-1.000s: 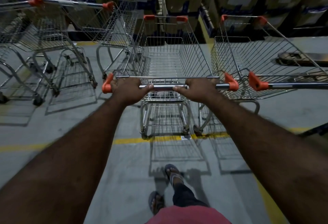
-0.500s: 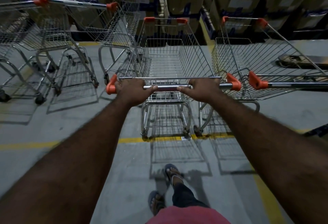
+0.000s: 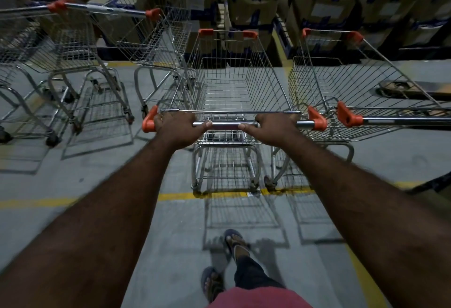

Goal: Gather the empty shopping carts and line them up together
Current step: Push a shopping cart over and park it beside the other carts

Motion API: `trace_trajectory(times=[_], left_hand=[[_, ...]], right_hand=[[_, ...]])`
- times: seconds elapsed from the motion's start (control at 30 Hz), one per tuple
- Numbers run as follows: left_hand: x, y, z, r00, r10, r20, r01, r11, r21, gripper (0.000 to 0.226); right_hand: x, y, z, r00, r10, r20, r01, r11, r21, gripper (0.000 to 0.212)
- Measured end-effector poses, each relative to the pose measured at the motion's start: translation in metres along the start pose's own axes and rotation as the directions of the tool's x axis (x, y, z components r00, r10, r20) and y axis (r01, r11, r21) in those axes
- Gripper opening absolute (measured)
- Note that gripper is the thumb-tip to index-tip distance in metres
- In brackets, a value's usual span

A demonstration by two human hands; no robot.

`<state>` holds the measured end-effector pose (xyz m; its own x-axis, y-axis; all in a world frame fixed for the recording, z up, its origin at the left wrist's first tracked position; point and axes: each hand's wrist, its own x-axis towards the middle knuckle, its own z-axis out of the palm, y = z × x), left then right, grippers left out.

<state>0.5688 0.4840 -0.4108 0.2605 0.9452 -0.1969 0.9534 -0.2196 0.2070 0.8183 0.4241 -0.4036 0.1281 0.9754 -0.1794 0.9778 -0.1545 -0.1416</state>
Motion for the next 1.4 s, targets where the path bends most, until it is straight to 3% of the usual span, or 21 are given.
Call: trace_trajectory(times=[0.17,0.3,0.43,0.63,0.93,1.4], left_hand=[[0.005,-0.005,0.001,1.000,0.017,0.018,-0.017,1.000,0.008,0.063],[0.015,-0.002,-0.011,0.984,0.049,0.174,-0.038,0.997,-0.068,0.073],[0.024,0.008,-0.024,0.956,0.064,0.288,-0.038,0.995,-0.097,0.062],[0.044,0.028,-0.060,0.985,0.078,0.153,-0.056,0.989,-0.139,0.059],[0.055,0.012,-0.133,0.995,0.025,-0.094,-0.039,0.988,-0.147,0.046],[0.076,-0.170,-0.227,0.951,-0.099,-0.293,0.062,0.989,-0.134,0.049]], right_hand=[[0.000,0.001,-0.001,1.000,-0.002,0.014,0.002,1.000,-0.004,0.086],[0.013,0.003,-0.010,0.982,-0.011,0.191,0.005,0.999,0.032,0.098],[0.032,0.005,-0.025,0.935,-0.074,0.346,0.046,0.995,0.089,0.094],[0.064,-0.015,-0.056,0.978,-0.123,0.168,0.117,0.992,0.048,0.081],[0.114,-0.089,-0.104,0.944,-0.328,0.024,0.326,0.943,0.068,0.069],[0.188,-0.275,-0.154,0.864,-0.479,-0.155,0.488,0.872,0.022,0.064]])
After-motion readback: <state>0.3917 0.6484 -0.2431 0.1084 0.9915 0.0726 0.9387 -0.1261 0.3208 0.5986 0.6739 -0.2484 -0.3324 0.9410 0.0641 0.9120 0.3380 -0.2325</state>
